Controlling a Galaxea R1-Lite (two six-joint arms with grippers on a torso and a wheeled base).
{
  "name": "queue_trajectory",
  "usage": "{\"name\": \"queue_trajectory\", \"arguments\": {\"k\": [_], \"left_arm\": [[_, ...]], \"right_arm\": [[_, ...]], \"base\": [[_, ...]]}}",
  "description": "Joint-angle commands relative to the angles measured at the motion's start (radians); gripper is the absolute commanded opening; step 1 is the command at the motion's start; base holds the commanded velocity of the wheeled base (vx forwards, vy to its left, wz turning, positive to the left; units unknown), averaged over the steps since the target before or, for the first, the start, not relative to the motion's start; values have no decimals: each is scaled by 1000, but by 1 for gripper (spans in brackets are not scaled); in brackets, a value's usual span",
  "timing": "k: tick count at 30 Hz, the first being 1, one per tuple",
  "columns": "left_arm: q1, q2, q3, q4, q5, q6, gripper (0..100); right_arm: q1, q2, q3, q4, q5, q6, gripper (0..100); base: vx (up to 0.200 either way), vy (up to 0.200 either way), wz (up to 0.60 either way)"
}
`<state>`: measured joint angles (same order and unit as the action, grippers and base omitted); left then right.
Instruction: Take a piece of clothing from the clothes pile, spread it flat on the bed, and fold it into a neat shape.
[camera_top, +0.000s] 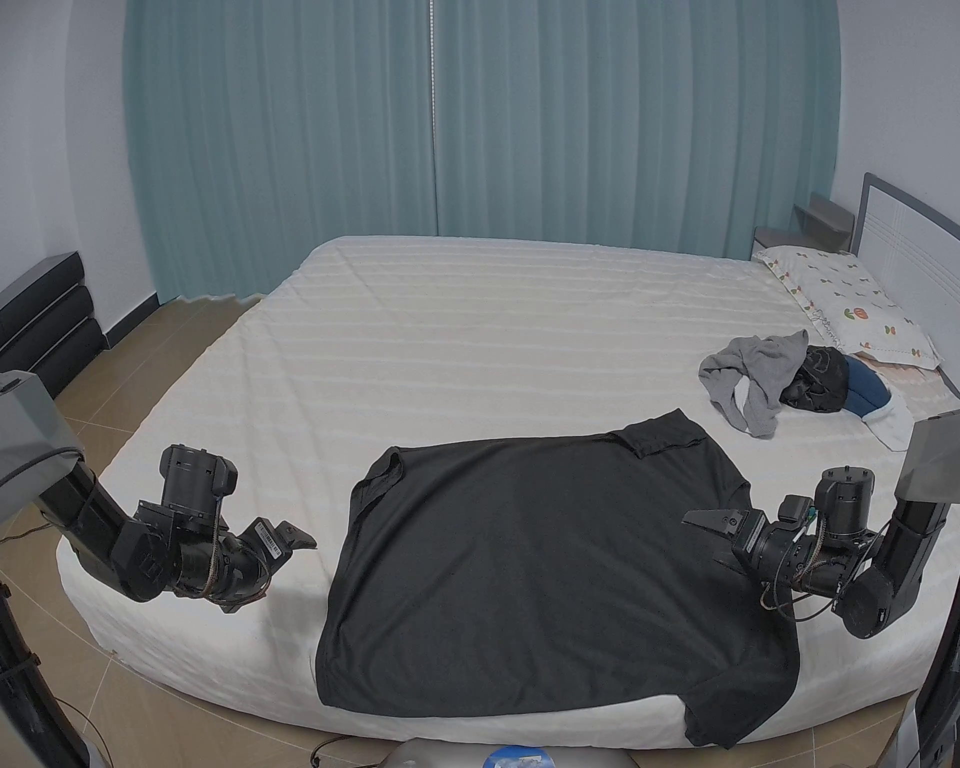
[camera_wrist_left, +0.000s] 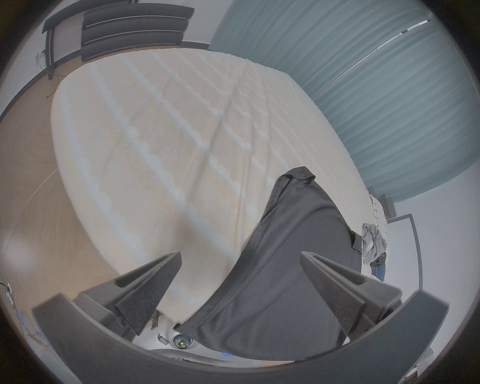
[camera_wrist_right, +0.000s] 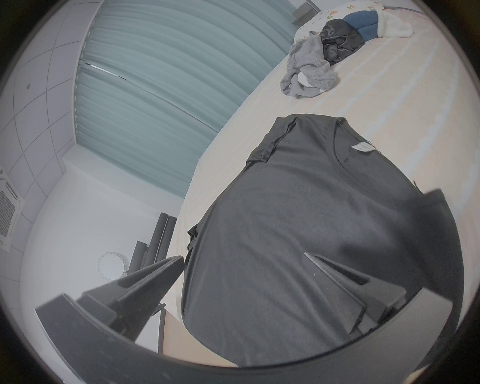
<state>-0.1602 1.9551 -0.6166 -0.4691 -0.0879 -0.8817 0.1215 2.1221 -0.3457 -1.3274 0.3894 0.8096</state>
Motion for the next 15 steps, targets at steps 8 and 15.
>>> {"name": "queue_trajectory", "arguments": {"k": [8, 15], "left_arm": [[-30, -1, 0, 7, 0, -45, 100], [-55, -7, 11, 10, 0, -45, 100]], "right_arm": [[1, -2, 2, 1, -1, -1, 100], [1, 4, 2, 1, -1, -1, 100]], "base": [[0, -100, 0], [0, -200, 0]]}}
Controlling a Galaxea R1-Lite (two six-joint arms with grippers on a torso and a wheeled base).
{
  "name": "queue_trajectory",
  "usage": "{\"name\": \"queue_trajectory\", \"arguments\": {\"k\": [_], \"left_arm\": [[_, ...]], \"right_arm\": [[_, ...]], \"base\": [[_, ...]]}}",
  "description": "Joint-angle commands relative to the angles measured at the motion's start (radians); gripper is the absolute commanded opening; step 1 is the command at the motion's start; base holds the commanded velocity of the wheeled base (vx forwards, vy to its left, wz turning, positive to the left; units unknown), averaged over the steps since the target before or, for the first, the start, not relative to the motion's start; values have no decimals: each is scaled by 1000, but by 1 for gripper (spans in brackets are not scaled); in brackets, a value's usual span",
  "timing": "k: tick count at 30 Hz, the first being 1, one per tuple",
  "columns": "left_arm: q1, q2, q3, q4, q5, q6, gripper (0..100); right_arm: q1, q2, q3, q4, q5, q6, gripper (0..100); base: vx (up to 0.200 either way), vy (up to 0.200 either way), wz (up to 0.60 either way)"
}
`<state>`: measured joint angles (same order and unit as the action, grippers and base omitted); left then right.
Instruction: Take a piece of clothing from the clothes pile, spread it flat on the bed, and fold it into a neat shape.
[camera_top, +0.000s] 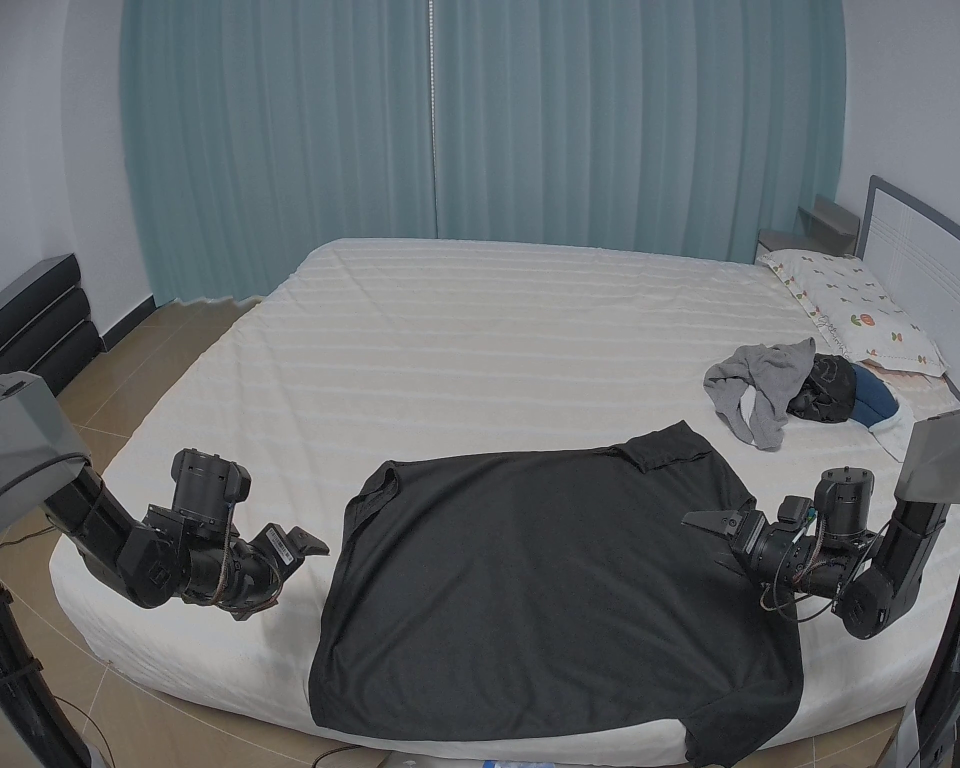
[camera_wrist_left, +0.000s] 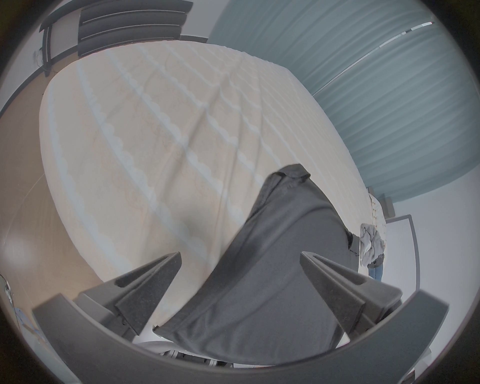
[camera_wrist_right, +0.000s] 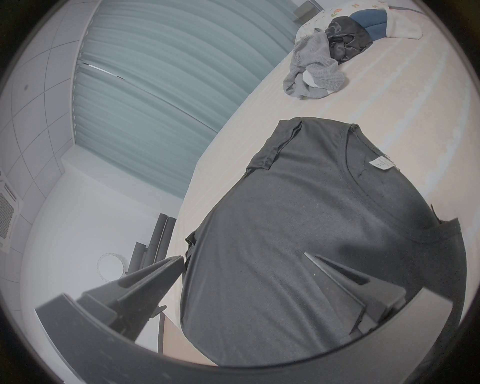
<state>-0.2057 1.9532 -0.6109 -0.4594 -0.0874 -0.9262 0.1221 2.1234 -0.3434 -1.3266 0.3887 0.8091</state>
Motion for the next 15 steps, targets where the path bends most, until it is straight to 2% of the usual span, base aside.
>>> {"name": "queue_trajectory", "arguments": {"k": [1, 2, 6, 15], "left_arm": [[-9, -5, 5, 1, 0, 0, 100], [-9, -7, 5, 1, 0, 0, 100], [-9, -2, -12, -1, 0, 0, 100], [16, 110, -248, 42, 14, 3, 100]], "right_arm": [[1, 4, 0, 0, 1, -1, 100], [1, 4, 0, 0, 1, 1, 100], [1, 6, -3, -2, 1, 2, 100], [2, 6, -2, -2, -1, 64, 100]], "base": [[0, -200, 0], [0, -200, 0], [0, 0, 0], [0, 0, 0]]}}
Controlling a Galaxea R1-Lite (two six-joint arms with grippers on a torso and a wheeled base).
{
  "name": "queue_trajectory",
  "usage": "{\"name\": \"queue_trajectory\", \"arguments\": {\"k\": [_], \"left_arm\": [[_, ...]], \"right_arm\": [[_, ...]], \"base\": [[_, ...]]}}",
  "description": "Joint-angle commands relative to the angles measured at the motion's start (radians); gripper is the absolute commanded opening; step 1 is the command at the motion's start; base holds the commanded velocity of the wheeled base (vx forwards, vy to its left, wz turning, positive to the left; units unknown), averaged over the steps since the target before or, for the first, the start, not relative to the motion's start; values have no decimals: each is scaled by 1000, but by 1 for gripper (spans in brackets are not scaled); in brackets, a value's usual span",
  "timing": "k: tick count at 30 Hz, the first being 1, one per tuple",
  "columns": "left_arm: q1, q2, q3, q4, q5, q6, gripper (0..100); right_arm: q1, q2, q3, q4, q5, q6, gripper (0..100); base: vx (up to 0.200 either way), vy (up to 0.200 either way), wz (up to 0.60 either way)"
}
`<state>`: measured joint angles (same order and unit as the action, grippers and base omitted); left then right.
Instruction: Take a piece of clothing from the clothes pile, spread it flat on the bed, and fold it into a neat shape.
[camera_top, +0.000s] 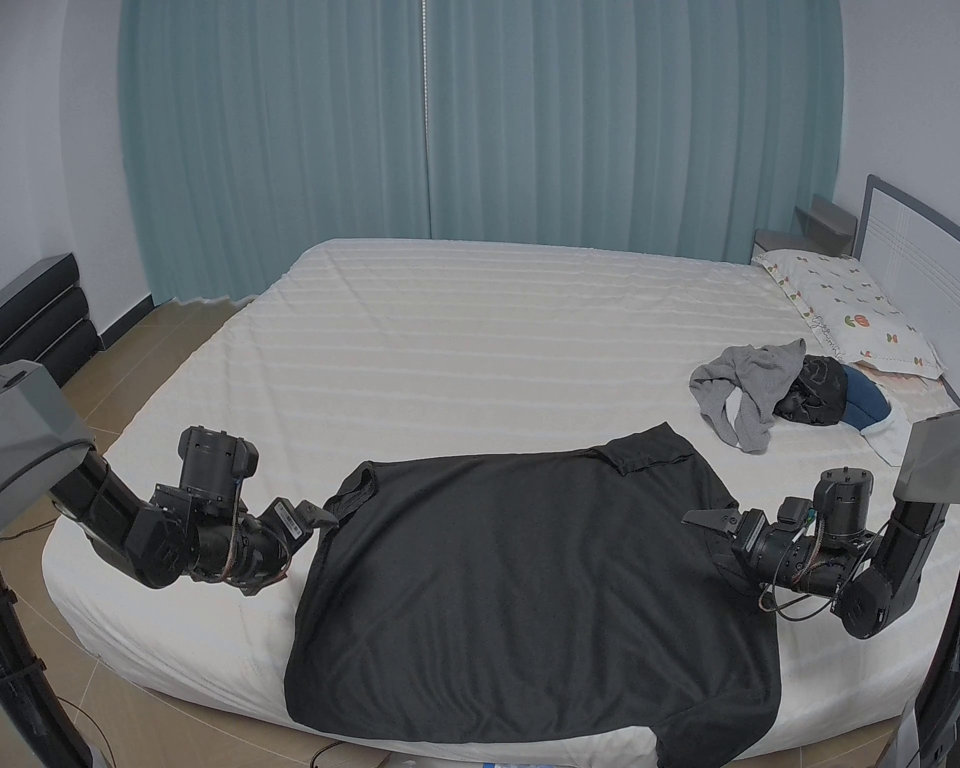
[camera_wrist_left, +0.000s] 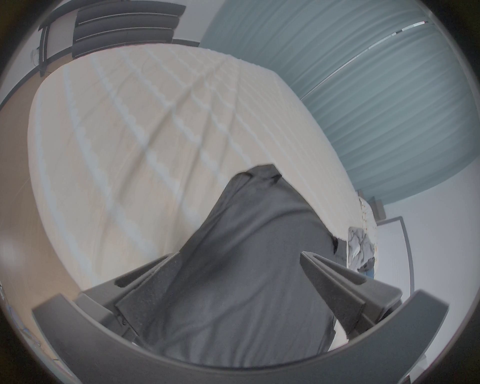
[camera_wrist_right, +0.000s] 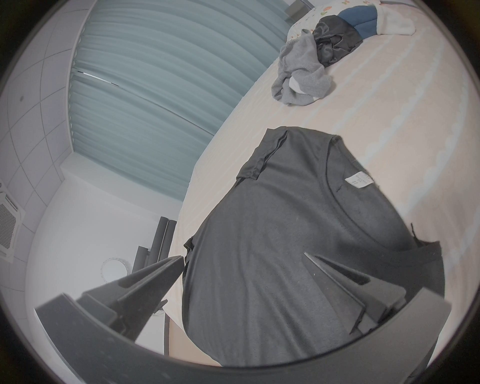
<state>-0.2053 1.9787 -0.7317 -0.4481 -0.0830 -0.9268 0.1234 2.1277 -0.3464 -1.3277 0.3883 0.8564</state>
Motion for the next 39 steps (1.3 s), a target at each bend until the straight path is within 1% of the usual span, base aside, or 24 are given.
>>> {"name": "queue_trajectory", "arguments": {"k": [1, 5, 6, 7, 9, 10, 12, 13, 14, 15, 17, 18, 19, 22, 23, 25, 29, 30, 33, 36, 39], "left_arm": [[23, 95, -166, 48, 8, 6, 100], [32, 180, -318, 108, 8, 11, 100], [32, 184, -324, 109, 8, 11, 100], [32, 236, -399, 120, 12, 16, 100], [32, 273, -460, 134, 14, 36, 100], [32, 273, -460, 134, 14, 36, 100], [29, 325, -557, 178, 22, 86, 100], [29, 325, -557, 178, 22, 86, 100], [24, 359, -624, 210, 49, 109, 100], [24, 362, -630, 213, 52, 111, 100], [15, 427, -727, 239, 114, 155, 100], [14, 433, -736, 239, 120, 161, 100], [9, 466, -779, 243, 152, 187, 100], [0, 502, -824, 244, 187, 230, 100], [0, 505, -827, 244, 187, 233, 100], [-13, 531, -867, 246, 200, 275, 100], [-22, 545, -888, 249, 206, 287, 100], [-31, 557, -900, 258, 218, 318, 100], [-36, 566, -916, 258, 221, 339, 100], [-40, 594, -963, 262, 224, 365, 100], [-40, 620, -996, 278, 256, 408, 100]], "right_arm": [[1, 3, 1, -1, 1, 18, 100], [4, 3, 7, -1, 3, 18, 100], [4, 3, 7, -1, 3, 20, 100], [9, 3, 12, -1, 1, 20, 100], [10, 3, 14, -1, 1, 20, 100], [10, 3, 14, -1, 1, 20, 100], [9, 3, 15, -1, 1, 20, 100], [9, 3, 15, -1, 1, 20, 100], [9, 5, 15, -1, 0, 20, 100], [9, 5, 15, -1, 0, 20, 100], [9, 15, 15, -1, 0, 18, 100], [9, 17, 15, -1, 0, 18, 100], [9, 18, 15, -1, -2, 16, 100], [9, 18, 15, -1, 0, 16, 100], [9, 18, 15, -1, 0, 16, 100], [9, 20, 15, -1, 0, 16, 100], [10, 29, 15, -2, -2, 16, 100], [9, 32, 17, -8, -2, 15, 100], [9, 32, 17, -13, -2, 15, 100], [10, 37, 17, -13, 0, 15, 100], [9, 38, 17, -13, 0, 15, 100]], "base": [[0, 0, 0], [0, 0, 0], [0, 0, 0], [0, 0, 0], [0, 0, 0], [0, 0, 0], [0, 0, 0], [0, 0, 0], [0, 0, 0], [0, 0, 0], [0, 0, 0], [0, 0, 0], [0, 0, 0], [0, 0, 0], [0, 0, 0], [0, 0, 0], [0, 0, 0], [0, 0, 0], [0, 0, 0], [0, 0, 0], [0, 0, 0]]}}
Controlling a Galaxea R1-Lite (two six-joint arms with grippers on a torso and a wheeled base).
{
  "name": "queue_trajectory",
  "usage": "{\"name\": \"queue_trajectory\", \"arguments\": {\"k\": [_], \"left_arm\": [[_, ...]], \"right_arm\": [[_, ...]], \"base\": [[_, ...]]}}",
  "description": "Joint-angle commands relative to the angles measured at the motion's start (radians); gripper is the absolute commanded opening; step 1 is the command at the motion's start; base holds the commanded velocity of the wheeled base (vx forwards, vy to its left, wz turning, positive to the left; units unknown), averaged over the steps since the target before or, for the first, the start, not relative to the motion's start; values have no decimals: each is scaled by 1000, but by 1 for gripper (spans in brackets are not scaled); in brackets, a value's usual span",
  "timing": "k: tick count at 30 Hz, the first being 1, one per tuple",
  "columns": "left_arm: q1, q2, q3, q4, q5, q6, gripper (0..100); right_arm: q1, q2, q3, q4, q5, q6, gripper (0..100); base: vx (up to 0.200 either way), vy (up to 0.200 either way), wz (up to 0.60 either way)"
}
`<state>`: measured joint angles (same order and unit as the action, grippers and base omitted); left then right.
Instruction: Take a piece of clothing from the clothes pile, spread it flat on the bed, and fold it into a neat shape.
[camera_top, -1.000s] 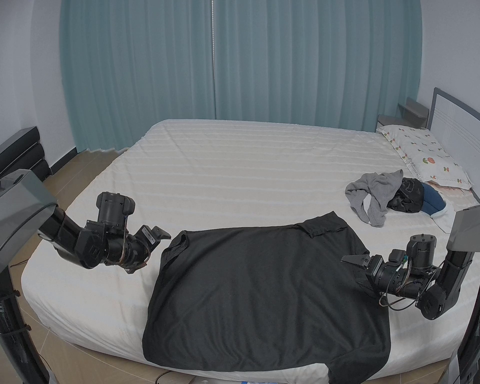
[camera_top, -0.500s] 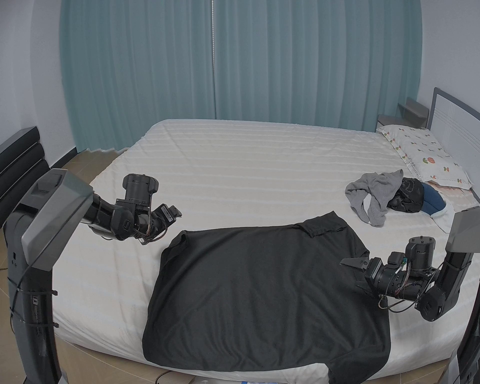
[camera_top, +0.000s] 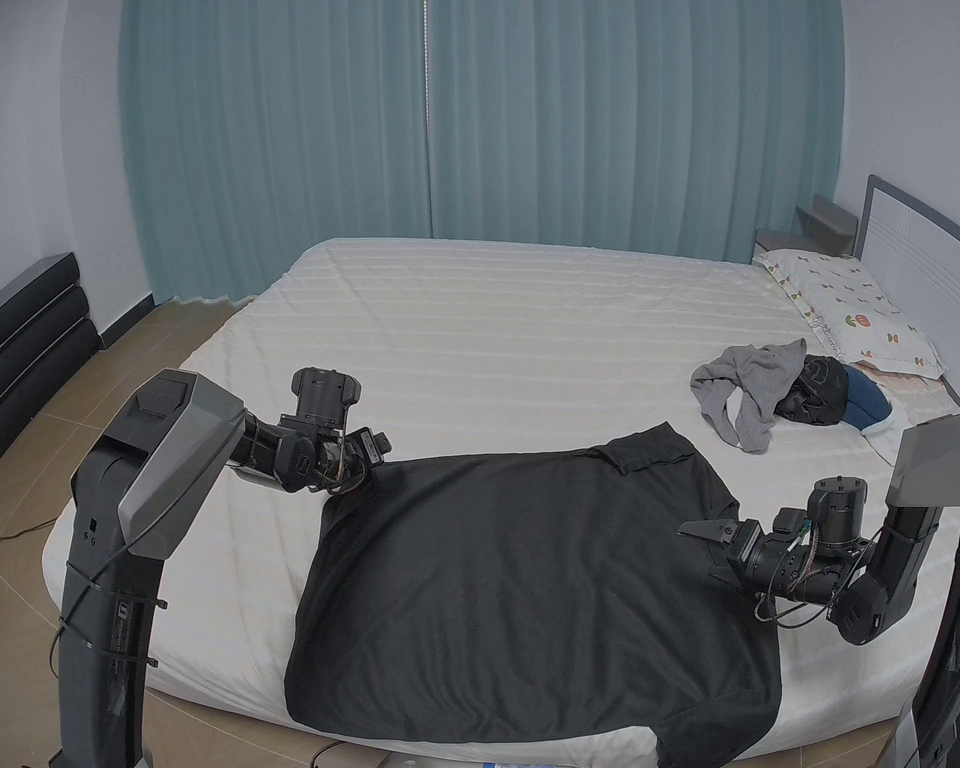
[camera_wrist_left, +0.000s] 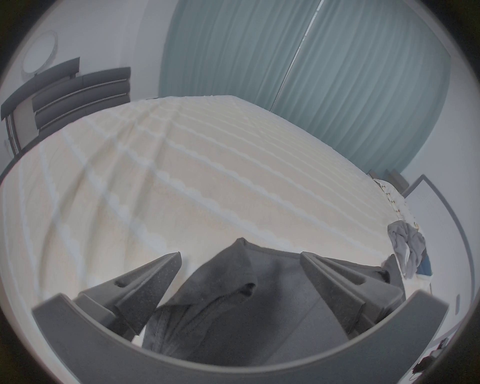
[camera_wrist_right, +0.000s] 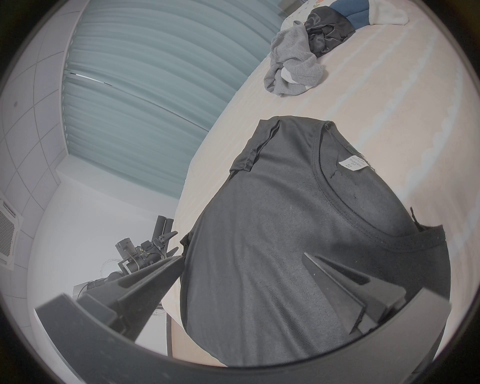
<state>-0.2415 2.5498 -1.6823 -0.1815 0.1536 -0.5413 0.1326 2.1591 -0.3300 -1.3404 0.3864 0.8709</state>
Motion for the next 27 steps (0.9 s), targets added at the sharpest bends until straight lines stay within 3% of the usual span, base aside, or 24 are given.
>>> {"name": "queue_trajectory", "arguments": {"k": [1, 2, 3, 17, 23, 27], "left_arm": [[-4, 60, -56, 16, 34, 35, 100], [-4, 60, -56, 16, 34, 35, 100], [-4, 81, -79, 17, 55, 55, 0], [25, 73, -100, 28, 115, 58, 0], [56, 53, -155, 30, 126, 60, 0], [71, 50, -172, 28, 124, 60, 0]], "right_arm": [[-1, 7, 0, 0, 0, 0, 100], [-1, 7, 0, 0, 0, 0, 100], [-1, 8, 0, 0, 0, 0, 100], [-14, 34, -35, -20, -3, -4, 100], [-42, 96, -164, 12, -6, -16, 100], [-79, 91, -322, 136, -6, -27, 100]], "base": [[0, 0, 0], [0, 0, 0], [0, 0, 0], [0, 0, 0], [0, 0, 0], [0, 0, 0]]}}
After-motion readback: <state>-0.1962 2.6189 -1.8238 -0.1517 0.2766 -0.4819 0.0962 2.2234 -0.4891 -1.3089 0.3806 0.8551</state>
